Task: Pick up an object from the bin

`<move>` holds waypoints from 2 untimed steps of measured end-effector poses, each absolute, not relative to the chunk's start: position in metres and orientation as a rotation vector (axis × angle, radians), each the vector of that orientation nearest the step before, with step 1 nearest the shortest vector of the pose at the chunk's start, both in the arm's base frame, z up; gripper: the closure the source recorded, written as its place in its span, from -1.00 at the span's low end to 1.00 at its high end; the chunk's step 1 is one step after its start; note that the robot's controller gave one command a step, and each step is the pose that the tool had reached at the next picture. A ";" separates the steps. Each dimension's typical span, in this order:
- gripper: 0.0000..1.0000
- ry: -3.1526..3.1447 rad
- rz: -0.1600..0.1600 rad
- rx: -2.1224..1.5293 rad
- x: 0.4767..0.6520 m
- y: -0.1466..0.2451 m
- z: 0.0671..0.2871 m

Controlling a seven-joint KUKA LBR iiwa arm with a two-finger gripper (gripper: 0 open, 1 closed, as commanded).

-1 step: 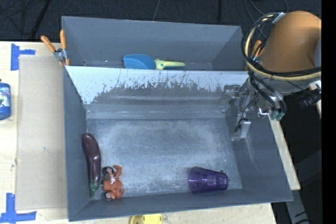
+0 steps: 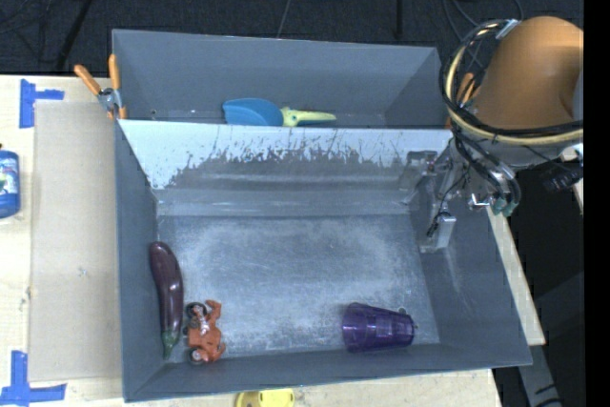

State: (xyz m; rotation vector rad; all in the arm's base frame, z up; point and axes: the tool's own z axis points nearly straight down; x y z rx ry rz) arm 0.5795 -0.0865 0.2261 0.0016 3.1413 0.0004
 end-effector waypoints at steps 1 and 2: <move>-1.00 3.133 0.000 -0.128 0.562 -0.103 0.215; -1.00 3.135 -0.006 -0.216 0.534 -0.095 0.191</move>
Offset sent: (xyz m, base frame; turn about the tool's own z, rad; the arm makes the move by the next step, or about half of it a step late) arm -0.0620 0.0619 -0.0542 -0.0971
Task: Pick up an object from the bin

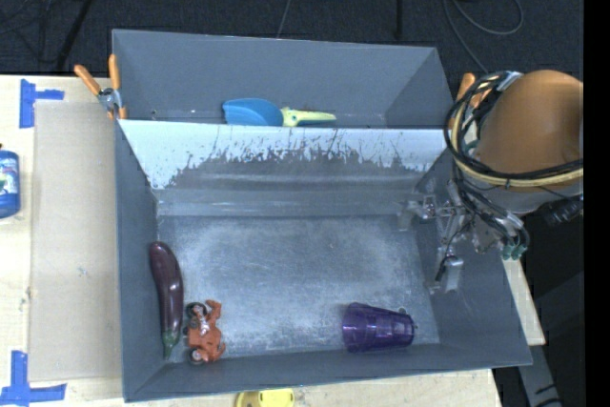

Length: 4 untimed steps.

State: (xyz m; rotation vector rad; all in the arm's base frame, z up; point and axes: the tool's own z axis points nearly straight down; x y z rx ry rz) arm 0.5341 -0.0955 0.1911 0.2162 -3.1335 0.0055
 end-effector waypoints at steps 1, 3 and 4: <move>-1.00 -3.135 -0.009 0.214 0.528 -0.073 0.173; -1.00 -3.026 -0.002 0.846 0.479 -0.075 0.105; -1.00 -3.047 0.000 0.778 0.493 -0.060 0.075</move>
Offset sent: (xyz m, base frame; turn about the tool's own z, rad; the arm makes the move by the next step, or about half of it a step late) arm -0.0425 0.0073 -0.0729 -0.2466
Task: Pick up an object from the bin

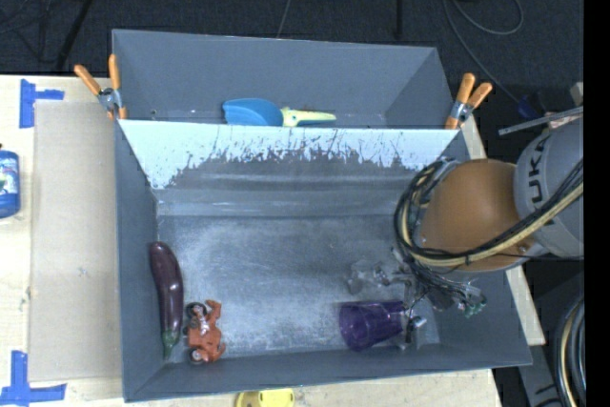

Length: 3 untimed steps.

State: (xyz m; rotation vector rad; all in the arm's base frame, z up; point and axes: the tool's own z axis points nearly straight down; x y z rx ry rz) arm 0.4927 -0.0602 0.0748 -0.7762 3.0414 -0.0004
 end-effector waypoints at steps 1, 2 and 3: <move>1.00 2.957 -0.009 -1.003 0.477 -0.038 0.073; 1.00 2.956 -0.009 -1.005 0.477 -0.038 0.073; 1.00 2.964 0.002 -1.039 0.475 -0.053 0.205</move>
Offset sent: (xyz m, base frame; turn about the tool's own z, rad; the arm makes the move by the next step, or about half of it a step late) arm 0.0000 0.0000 0.0000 0.0000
